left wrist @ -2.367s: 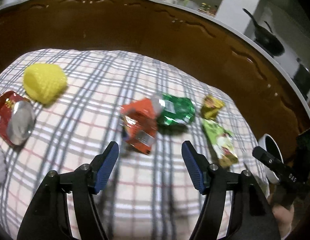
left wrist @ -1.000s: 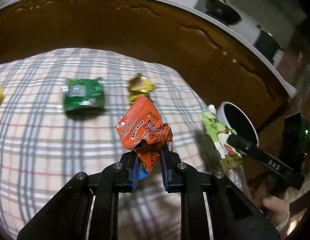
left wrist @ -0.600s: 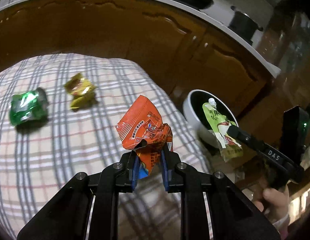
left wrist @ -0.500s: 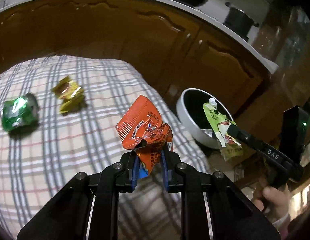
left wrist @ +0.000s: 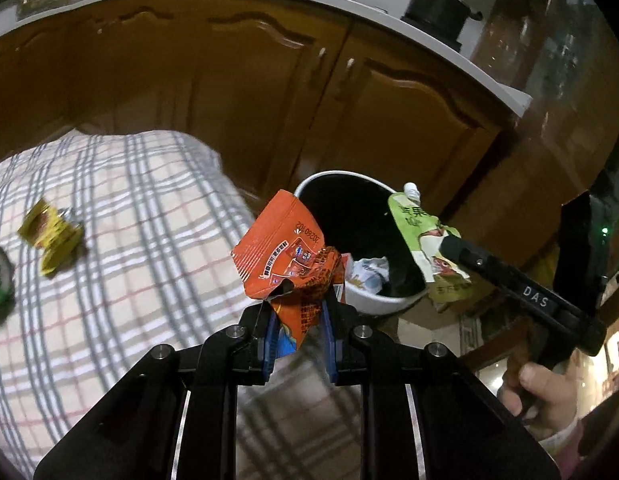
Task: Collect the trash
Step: 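Carry the orange bag and juice pouch over the bin and open both grippers, then move both grippers back to the green can and yellow wrapper, then grasp the crushed green can with the left gripper while the right gripper grasps the yellow wrapper, then carry the green can and yellow wrapper over the bin and open both grippers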
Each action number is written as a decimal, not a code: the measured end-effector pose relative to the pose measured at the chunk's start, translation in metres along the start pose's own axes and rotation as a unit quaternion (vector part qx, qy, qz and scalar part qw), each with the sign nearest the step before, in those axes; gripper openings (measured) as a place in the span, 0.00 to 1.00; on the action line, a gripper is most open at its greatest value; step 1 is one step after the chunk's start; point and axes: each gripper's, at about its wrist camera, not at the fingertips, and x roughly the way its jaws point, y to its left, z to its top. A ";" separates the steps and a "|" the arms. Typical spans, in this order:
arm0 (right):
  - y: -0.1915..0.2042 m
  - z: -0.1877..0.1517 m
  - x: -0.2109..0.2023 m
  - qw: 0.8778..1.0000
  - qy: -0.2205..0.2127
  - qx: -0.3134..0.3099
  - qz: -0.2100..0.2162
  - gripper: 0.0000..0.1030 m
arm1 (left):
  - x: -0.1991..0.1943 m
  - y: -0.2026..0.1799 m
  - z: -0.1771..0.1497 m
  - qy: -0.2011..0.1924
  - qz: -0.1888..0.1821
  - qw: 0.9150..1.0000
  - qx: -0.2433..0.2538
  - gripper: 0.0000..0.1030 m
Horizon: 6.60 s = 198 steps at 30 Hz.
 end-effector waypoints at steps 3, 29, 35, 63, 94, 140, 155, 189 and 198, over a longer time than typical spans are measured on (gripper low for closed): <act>-0.006 0.004 0.002 1.000 -0.002 -0.001 -0.004 0.20 | 0.010 -0.009 0.007 0.005 -0.005 1.000 0.007 0.16; -0.036 0.018 0.025 0.999 0.011 -0.011 -0.030 0.18 | 0.083 -0.047 0.036 0.050 -0.016 0.998 0.034 0.16; -0.040 0.017 0.038 0.999 0.027 -0.015 -0.036 0.01 | 0.094 -0.048 0.039 0.056 -0.012 0.998 0.035 0.16; 0.032 -0.017 0.038 0.997 0.038 -0.001 0.060 0.57 | 0.004 0.038 -0.023 0.008 0.045 0.997 -0.064 0.58; 0.170 -0.027 0.109 0.981 0.099 -0.073 0.148 0.72 | -0.105 0.216 -0.076 -0.054 0.171 0.960 -0.217 0.61; 0.210 -0.010 0.176 0.971 0.138 -0.089 0.175 0.09 | -0.103 0.224 -0.047 -0.058 0.165 0.973 -0.153 0.08; 0.253 -0.022 0.200 0.963 0.153 -0.133 0.178 0.00 | -0.114 0.232 -0.069 -0.065 0.163 0.969 -0.176 0.08; 0.002 -0.005 0.013 0.998 0.013 0.035 0.045 0.00 | -0.018 0.042 0.008 -0.047 0.041 0.998 -0.033 0.08; -0.021 -0.002 0.011 0.998 0.005 0.053 0.045 0.00 | 0.007 0.001 0.028 -0.044 0.033 0.998 -0.005 0.08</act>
